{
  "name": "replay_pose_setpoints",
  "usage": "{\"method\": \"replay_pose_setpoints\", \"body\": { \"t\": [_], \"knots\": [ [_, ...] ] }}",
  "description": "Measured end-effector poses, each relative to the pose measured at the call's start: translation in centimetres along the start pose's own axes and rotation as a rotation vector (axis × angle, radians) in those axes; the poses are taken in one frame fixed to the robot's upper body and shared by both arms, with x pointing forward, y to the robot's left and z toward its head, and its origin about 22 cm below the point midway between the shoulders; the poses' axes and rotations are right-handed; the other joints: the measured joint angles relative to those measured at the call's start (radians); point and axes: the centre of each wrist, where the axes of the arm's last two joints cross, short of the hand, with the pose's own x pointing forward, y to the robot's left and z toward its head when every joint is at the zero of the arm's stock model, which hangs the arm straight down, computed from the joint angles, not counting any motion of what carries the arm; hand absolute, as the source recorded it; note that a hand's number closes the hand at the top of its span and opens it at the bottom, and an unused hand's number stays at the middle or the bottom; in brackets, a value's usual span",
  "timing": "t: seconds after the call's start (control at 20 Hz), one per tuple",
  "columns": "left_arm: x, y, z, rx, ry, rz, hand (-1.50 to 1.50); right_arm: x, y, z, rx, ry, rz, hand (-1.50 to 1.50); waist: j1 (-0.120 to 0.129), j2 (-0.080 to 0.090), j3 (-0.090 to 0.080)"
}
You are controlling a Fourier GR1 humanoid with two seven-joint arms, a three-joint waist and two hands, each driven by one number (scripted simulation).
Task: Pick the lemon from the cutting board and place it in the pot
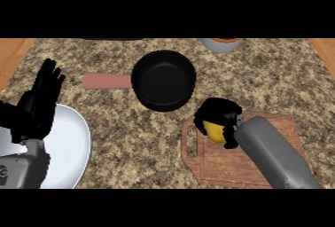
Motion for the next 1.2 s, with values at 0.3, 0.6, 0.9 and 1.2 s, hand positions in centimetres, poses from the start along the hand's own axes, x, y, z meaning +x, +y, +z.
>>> {"method": "replay_pose_setpoints", "body": {
  "t": [0.3, 0.6, 0.9, 1.2],
  "knots": [
    [0.0, -0.6, -0.1, -0.03, 0.002, 0.001, 0.0, 4.9, -1.3, -4.7, -0.115, 0.177, -0.087, 1.5, 0.034, -0.004, 0.003],
    [0.0, -1.9, -0.2, -0.081, 0.003, 0.004, 0.0, 7.9, -4.5, -5.8, -0.31, 0.369, -0.137, 1.5, 0.086, 0.0, 0.009],
    [0.0, -2.6, -0.5, -0.106, 0.004, 0.005, 0.0, 11.6, -9.8, -5.2, -0.676, 0.517, -0.188, 1.5, 0.111, -0.008, 0.01],
    [0.3, -3.0, -1.0, -0.118, 0.004, 0.001, 0.0, 16.8, -14.7, -4.9, -1.019, 0.644, -0.198, 1.5, 0.116, -0.01, 0.007]
  ]
}}
